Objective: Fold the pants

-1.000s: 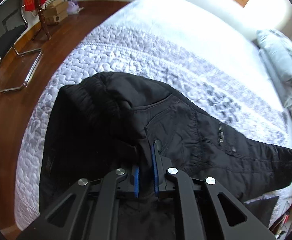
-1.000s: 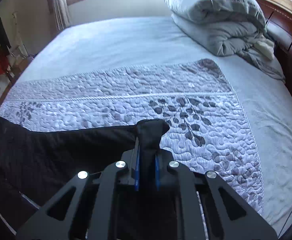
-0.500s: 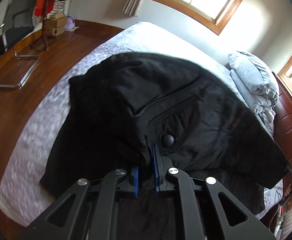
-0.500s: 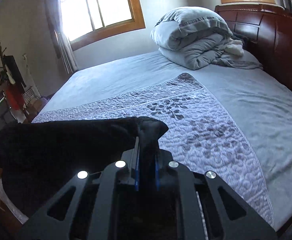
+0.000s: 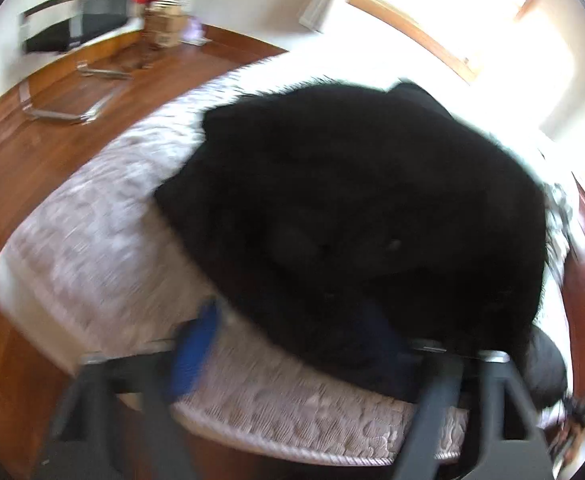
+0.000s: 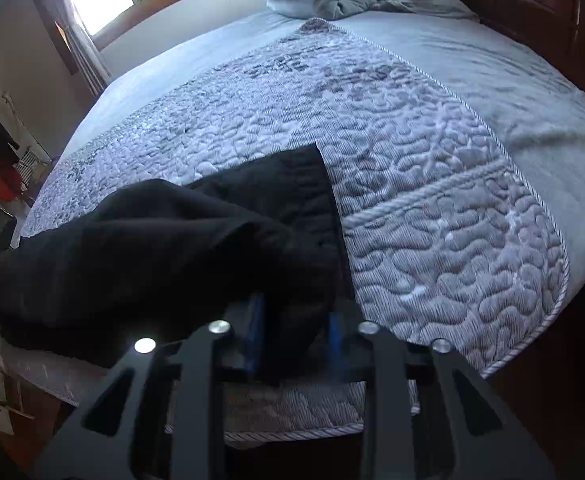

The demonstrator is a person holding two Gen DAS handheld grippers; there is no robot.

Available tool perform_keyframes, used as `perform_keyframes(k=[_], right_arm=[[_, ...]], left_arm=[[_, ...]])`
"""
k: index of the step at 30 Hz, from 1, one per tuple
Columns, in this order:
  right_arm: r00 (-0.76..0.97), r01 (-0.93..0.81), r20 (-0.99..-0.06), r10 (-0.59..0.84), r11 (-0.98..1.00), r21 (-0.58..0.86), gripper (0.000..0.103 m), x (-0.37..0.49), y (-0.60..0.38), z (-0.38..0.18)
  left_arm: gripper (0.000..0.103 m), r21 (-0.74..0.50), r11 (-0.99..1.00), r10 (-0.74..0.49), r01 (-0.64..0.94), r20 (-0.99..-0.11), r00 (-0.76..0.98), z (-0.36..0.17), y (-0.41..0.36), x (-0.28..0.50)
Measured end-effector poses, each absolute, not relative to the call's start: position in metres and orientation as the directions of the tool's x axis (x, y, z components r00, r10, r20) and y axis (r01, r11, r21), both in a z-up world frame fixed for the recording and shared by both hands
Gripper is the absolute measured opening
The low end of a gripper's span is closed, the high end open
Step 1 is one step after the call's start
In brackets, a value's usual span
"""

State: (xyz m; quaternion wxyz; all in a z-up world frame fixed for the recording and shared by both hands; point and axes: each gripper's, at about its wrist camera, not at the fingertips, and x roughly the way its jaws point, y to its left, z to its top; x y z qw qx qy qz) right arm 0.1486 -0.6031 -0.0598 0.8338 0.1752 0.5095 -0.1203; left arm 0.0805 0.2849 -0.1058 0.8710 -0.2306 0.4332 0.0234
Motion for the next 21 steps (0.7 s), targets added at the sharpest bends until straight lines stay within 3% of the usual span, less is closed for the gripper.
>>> perform_keyframes(k=[4,7,9,15,18,21], right_arm=[[0.449,0.39,-0.893,-0.032,0.906,0.163,0.059,0.138,-0.603,-0.052],[0.466,0.407,-0.884,-0.033,0.896,0.181,0.064,0.135,-0.605,-0.042],[0.477,0.417,-0.878,-0.026,0.887,0.2,0.064,0.136,-0.605,-0.039],[0.511,0.435,-0.86,-0.006,0.865,0.252,0.064,0.136,-0.6,-0.032],[0.524,0.436,-0.852,-0.006,0.861,0.261,0.064,0.131,-0.597,-0.027],[0.526,0.443,-0.85,-0.008,0.856,0.267,0.064,0.127,-0.598,-0.025]], left_arm=[[0.09,-0.464,0.834,-0.187,-0.3,-0.748,0.636,-0.105,0.294,0.051],[0.092,-0.596,0.751,-0.267,-0.285,-0.668,0.694,-0.094,0.293,0.034],[0.098,-0.662,0.708,-0.307,-0.248,-0.604,0.736,-0.084,0.287,0.031],[0.099,-0.811,0.536,-0.41,-0.233,-0.492,0.768,-0.081,0.277,0.07],[0.099,-0.771,0.525,-0.385,-0.36,-0.593,0.707,-0.1,0.273,0.096],[0.098,-0.8,0.451,-0.427,-0.395,-0.582,0.692,-0.121,0.271,0.114]])
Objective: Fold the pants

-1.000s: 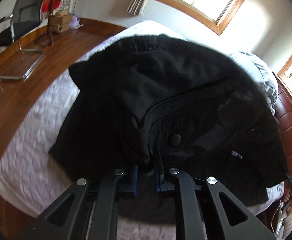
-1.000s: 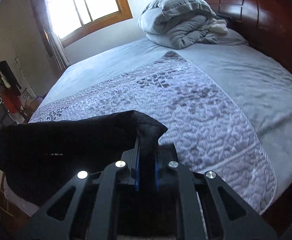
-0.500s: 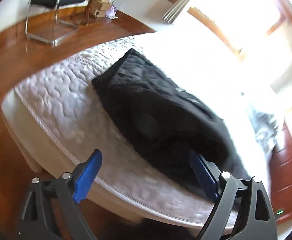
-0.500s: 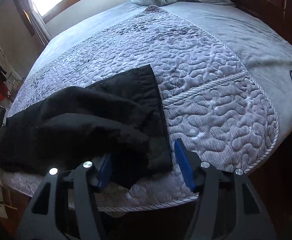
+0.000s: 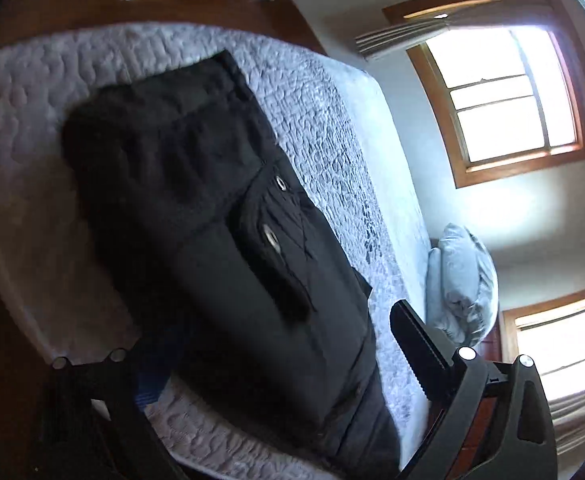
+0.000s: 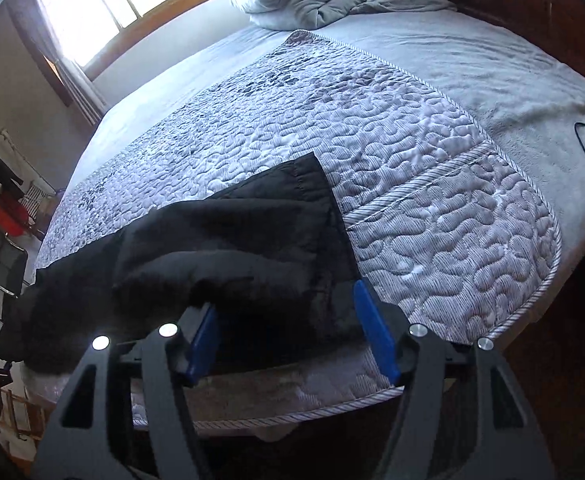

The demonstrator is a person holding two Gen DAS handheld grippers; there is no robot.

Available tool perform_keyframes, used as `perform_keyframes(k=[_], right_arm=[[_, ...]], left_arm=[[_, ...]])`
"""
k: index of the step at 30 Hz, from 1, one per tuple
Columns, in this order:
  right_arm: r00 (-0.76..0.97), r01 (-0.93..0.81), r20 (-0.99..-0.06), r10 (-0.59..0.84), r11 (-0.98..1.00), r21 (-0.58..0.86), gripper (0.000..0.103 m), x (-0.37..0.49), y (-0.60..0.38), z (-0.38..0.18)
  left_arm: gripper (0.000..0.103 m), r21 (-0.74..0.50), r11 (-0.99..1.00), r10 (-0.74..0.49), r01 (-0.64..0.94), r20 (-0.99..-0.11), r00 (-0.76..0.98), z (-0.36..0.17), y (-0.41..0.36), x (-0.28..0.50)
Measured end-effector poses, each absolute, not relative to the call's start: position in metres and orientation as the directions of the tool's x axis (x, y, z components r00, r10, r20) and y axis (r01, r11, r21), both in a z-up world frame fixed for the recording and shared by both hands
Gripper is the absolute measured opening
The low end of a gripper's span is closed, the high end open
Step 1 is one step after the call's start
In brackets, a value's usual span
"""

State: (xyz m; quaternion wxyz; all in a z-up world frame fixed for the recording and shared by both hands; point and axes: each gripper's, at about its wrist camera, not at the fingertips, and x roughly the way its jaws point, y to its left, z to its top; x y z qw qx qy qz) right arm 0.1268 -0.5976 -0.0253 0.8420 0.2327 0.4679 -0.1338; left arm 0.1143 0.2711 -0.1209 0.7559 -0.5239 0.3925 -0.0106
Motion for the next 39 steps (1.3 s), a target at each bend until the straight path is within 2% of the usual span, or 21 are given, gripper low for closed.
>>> perform_keyframes(k=[1,2,5,7,8,9,12,14,16,18,19,22,23,24,25,26,27,32,35,39], right_arm=[[0.529,0.447,-0.849,-0.006,0.852,0.273,0.064,0.125,-0.598,-0.025],[0.53,0.451,-0.848,-0.004,0.849,0.277,0.064,0.125,-0.598,-0.026],[0.534,0.456,-0.846,-0.011,0.846,0.277,0.064,0.125,-0.597,-0.027],[0.536,0.464,-0.844,-0.004,0.837,0.29,0.064,0.128,-0.597,-0.029],[0.536,0.467,-0.844,-0.004,0.834,0.293,0.064,0.13,-0.597,-0.03],[0.535,0.468,-0.845,-0.004,0.834,0.293,0.064,0.131,-0.597,-0.03],[0.531,0.468,-0.847,-0.008,0.837,0.285,0.064,0.137,-0.596,-0.032],[0.531,0.469,-0.847,-0.008,0.836,0.286,0.064,0.139,-0.596,-0.035],[0.533,0.474,-0.846,-0.003,0.83,0.295,0.064,0.141,-0.596,-0.038],[0.531,0.481,-0.847,0.001,0.823,0.303,0.064,0.143,-0.598,-0.04],[0.529,0.486,-0.848,0.001,0.819,0.304,0.065,0.143,-0.599,-0.04],[0.529,0.494,-0.849,-0.012,0.817,0.296,0.066,0.14,-0.603,-0.033],[0.527,0.497,-0.85,-0.023,0.819,0.286,0.072,0.138,-0.604,-0.029],[0.527,0.5,-0.849,-0.04,0.822,0.271,0.075,0.133,-0.605,-0.023],[0.534,0.499,-0.844,-0.053,0.825,0.264,0.077,0.128,-0.606,-0.018],[0.545,0.5,-0.836,-0.065,0.826,0.262,0.079,0.122,-0.607,-0.012],[0.554,0.504,-0.829,-0.075,0.823,0.263,0.081,0.116,-0.609,-0.007],[0.614,0.505,-0.789,-0.007,0.772,0.386,0.082,0.086,-0.621,0.009],[0.65,0.486,-0.747,0.137,0.681,0.547,0.081,0.079,-0.621,-0.001],[0.678,0.463,-0.652,0.341,0.49,0.738,0.076,0.087,-0.609,-0.03]], left_arm=[[0.096,-0.799,0.427,-0.438,-0.423,-0.592,0.677,-0.131,0.274,0.123],[0.09,-0.801,0.402,-0.444,-0.443,-0.594,0.671,-0.139,0.276,0.129],[0.044,-0.812,0.322,-0.494,-0.486,-0.582,0.645,-0.169,0.285,0.155],[0.033,-0.788,0.378,-0.457,-0.485,-0.615,0.643,-0.167,0.286,0.167],[0.022,-0.757,0.469,-0.421,-0.455,-0.645,0.638,-0.152,0.282,0.176],[0.018,-0.729,0.554,-0.387,-0.402,-0.653,0.651,-0.133,0.276,0.179],[0.016,-0.651,0.727,-0.327,-0.219,-0.609,0.723,-0.087,0.258,0.171],[0.016,-0.579,0.79,-0.281,-0.201,-0.634,0.721,-0.089,0.256,0.157],[0.016,-0.538,0.804,-0.245,-0.254,-0.688,0.683,-0.115,0.264,0.148],[0.022,-0.473,0.817,-0.201,-0.33,-0.769,0.606,-0.161,0.273,0.146],[0.024,-0.458,0.82,-0.191,-0.342,-0.784,0.591,-0.174,0.274,0.145],[0.029,-0.469,0.811,-0.163,-0.351,-0.756,0.634,-0.189,0.267,0.144],[0.042,-0.475,0.803,-0.159,-0.36,-0.753,0.638,-0.186,0.261,0.143],[0.062,-0.493,0.792,-0.174,-0.359,-0.747,0.642,-0.19,0.254,0.145],[0.07,-0.498,0.789,-0.176,-0.359,-0.744,0.645,-0.186,0.249,0.144],[0.09,-0.485,0.793,-0.159,-0.368,-0.748,0.644,-0.182,0.245,0.144],[0.099,-0.441,0.802,-0.108,-0.402,-0.77,0.63,-0.172,0.24,0.138],[0.099,-0.427,0.784,-0.073,-0.451,-0.785,0.615,-0.129,0.229,0.099],[0.099,-0.428,0.782,-0.015,-0.453,-0.74,0.673,-0.103,0.215,0.073],[0.099,-0.402,0.853,-0.004,-0.334,-0.645,0.764,-0.067,0.171,0.061]])
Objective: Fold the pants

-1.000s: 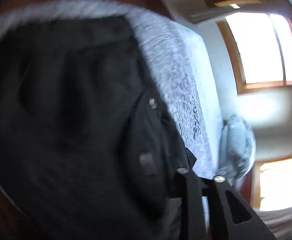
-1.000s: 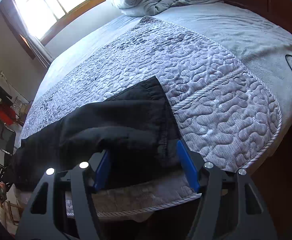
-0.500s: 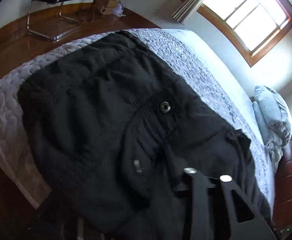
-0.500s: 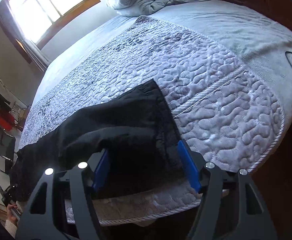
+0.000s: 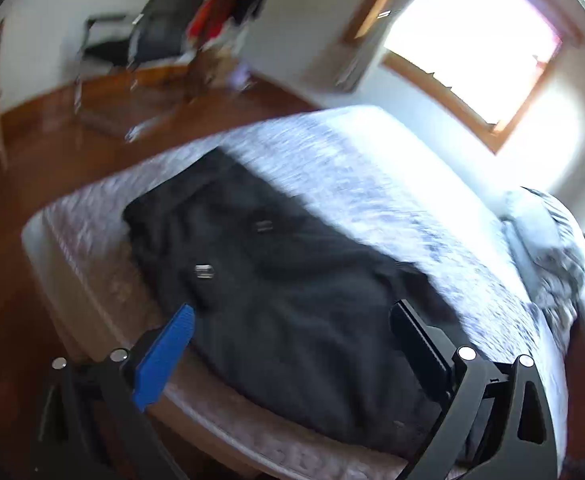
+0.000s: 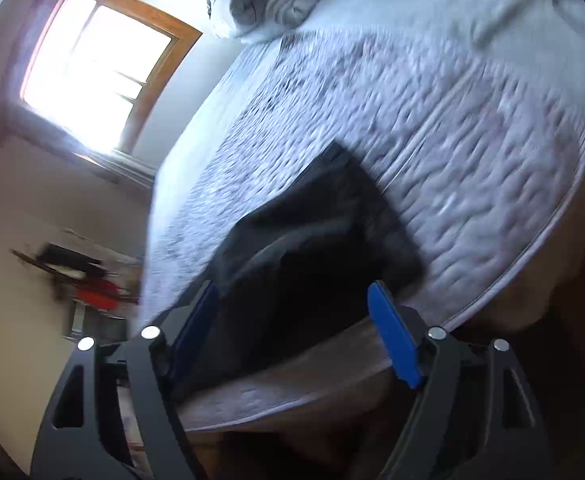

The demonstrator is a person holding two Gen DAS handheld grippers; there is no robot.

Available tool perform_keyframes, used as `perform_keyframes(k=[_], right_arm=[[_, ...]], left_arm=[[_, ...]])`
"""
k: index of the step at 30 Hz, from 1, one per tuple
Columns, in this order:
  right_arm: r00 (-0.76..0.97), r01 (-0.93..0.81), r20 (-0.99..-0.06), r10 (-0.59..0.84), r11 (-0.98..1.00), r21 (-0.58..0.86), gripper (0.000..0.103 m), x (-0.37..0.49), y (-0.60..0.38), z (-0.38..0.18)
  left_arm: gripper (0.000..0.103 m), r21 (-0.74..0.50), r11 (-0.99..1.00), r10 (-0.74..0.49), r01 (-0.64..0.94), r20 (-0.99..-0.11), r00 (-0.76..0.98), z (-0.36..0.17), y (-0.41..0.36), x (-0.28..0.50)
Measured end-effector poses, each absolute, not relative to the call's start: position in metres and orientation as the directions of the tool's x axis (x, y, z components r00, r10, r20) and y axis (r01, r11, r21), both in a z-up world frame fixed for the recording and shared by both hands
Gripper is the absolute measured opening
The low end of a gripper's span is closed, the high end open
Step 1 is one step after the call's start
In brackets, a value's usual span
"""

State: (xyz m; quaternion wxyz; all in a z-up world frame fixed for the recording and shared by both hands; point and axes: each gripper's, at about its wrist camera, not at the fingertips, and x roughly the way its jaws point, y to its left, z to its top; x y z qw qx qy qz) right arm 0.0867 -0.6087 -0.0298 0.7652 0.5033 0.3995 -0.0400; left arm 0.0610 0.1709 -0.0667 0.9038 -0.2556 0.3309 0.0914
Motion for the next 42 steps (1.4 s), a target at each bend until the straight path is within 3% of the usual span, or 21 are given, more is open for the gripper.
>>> perform_keyframes(k=[3,7,9,10,14,16,20,21,24,25,26,27,30,33,42], right_arm=[[0.688,0.483,-0.619,0.378,0.398,0.78,0.075,0.102,-0.602,-0.049],[0.688,0.567,-0.616,0.384,0.244,0.786,0.071,0.123,-0.608,-0.078],[0.69,0.6,-0.615,0.382,0.173,0.781,0.059,0.133,-0.614,-0.093],[0.707,0.59,-0.594,0.385,0.142,0.794,0.044,0.136,-0.617,-0.099],[0.714,0.581,-0.575,0.4,0.121,0.805,0.011,0.158,-0.626,-0.104],[0.717,0.547,-0.571,0.4,0.184,0.816,0.008,0.169,-0.626,-0.091],[0.798,0.275,-0.421,0.431,0.361,0.891,0.007,0.179,-0.615,-0.038],[0.8,0.245,-0.422,0.427,0.409,0.879,0.007,0.176,-0.612,-0.029],[0.734,0.358,-0.545,0.405,0.451,0.818,0.009,0.163,-0.614,-0.047],[0.684,0.438,-0.617,0.388,0.457,0.774,0.02,0.158,-0.617,-0.062],[0.642,0.503,-0.675,0.364,0.465,0.728,0.039,0.153,-0.619,-0.073],[0.602,0.557,-0.722,0.342,0.468,0.686,0.046,0.145,-0.622,-0.084],[0.625,0.566,-0.711,0.323,0.439,0.697,0.05,0.121,-0.63,-0.087],[0.654,0.571,-0.695,0.299,0.409,0.712,0.064,0.099,-0.634,-0.077],[0.677,0.576,-0.642,0.36,0.284,0.767,0.071,0.084,-0.623,-0.102]], left_arm=[[0.099,-0.454,0.858,-0.109,-0.241,-0.619,0.778,-0.064,0.14,0.08],[0.099,-0.445,0.876,-0.2,-0.183,-0.682,0.704,-0.091,0.101,0.118],[0.099,-0.426,0.894,-0.238,-0.14,-0.715,0.658,-0.107,0.084,0.13],[0.099,-0.405,0.904,-0.235,-0.136,-0.737,0.634,-0.113,0.077,0.135],[0.099,-0.352,0.921,-0.224,-0.164,-0.826,0.518,-0.159,0.072,0.146],[0.099,-0.367,0.915,-0.237,-0.17,-0.827,0.509,-0.177,0.074,0.15],[0.099,-0.356,0.922,-0.232,-0.154,-0.824,0.517,-0.173,0.071,0.151],[0.099,-0.344,0.928,-0.228,-0.142,-0.827,0.513,-0.174,0.069,0.151],[0.099,-0.306,0.945,-0.212,-0.113,-0.84,0.5,-0.176,0.063,0.151],[0.099,-0.293,0.95,-0.203,-0.108,-0.844,0.496,-0.176,0.061,0.153],[0.099,-0.279,0.954,-0.194,-0.106,-0.848,0.493,-0.17,0.059,0.156],[0.099,-0.261,0.96,-0.179,-0.105,-0.855,0.487,-0.171,0.054,0.158],[0.099,-0.224,0.968,-0.147,-0.112,-0.87,0.471,-0.167,0.042,0.163],[0.099,-0.248,0.959,-0.16,-0.138,-0.874,0.458,-0.161,0.04,0.164],[0.099,-0.444,0.855,-0.248,-0.266,-0.803,0.542,-0.147,0.043,0.149]])
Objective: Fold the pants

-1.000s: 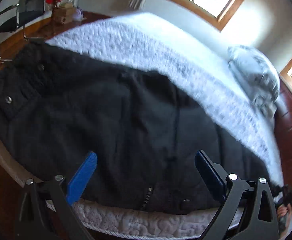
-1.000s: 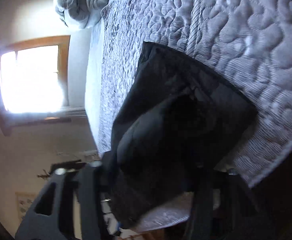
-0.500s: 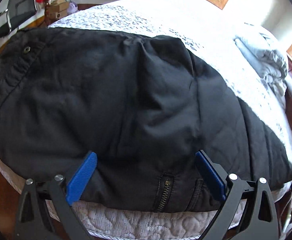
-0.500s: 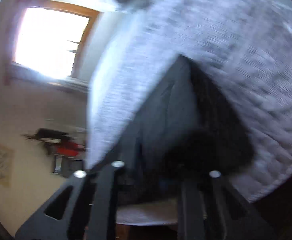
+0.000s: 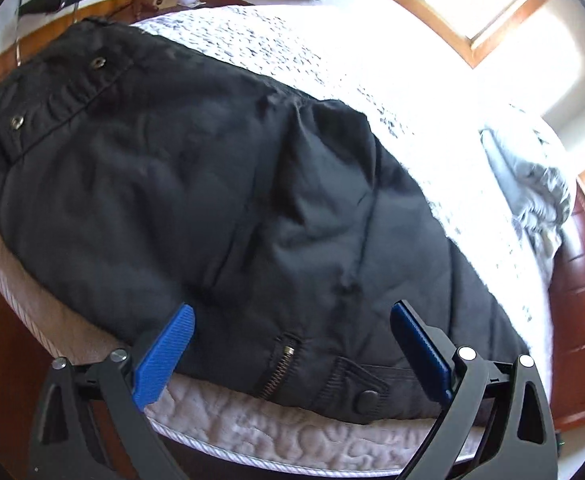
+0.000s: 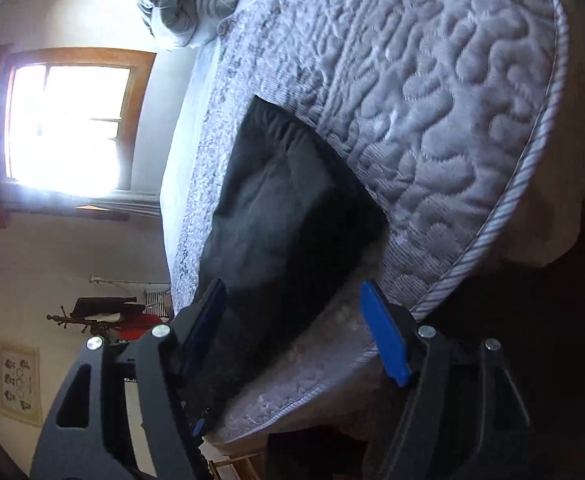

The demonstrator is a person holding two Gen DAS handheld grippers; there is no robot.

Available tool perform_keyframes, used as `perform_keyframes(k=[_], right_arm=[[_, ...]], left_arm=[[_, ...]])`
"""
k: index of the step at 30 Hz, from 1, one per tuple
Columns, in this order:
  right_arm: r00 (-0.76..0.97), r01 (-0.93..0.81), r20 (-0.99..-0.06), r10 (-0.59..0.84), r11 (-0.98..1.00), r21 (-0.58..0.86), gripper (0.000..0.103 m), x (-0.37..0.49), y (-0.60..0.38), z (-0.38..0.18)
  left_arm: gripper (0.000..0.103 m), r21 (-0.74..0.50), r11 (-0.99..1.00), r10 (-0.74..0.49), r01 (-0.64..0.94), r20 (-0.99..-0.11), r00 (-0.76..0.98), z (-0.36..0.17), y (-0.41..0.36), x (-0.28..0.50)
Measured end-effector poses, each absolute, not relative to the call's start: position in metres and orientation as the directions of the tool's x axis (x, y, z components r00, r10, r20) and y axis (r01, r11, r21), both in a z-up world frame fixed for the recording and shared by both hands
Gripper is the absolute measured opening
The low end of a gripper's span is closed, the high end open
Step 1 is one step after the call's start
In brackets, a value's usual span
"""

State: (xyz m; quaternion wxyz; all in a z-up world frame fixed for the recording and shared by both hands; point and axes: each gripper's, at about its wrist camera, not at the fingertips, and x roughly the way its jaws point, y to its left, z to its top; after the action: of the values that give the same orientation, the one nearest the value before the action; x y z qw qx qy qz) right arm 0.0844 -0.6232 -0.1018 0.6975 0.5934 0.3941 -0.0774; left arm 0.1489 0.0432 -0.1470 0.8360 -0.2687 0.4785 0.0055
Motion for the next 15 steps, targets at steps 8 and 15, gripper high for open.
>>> perform_keyframes(k=[8,15], right_arm=[[0.678,0.597,-0.639,0.364,0.235,0.767,0.071,0.108,-0.619,-0.119],[0.642,0.596,-0.674,0.365,0.317,0.738,0.018,0.145,-0.628,-0.115]], left_arm=[[0.099,-0.347,0.892,-0.159,-0.29,-0.841,0.517,-0.151,0.069,0.139],[0.099,-0.265,0.908,-0.073,-0.324,-0.863,0.5,-0.164,0.095,0.155]])
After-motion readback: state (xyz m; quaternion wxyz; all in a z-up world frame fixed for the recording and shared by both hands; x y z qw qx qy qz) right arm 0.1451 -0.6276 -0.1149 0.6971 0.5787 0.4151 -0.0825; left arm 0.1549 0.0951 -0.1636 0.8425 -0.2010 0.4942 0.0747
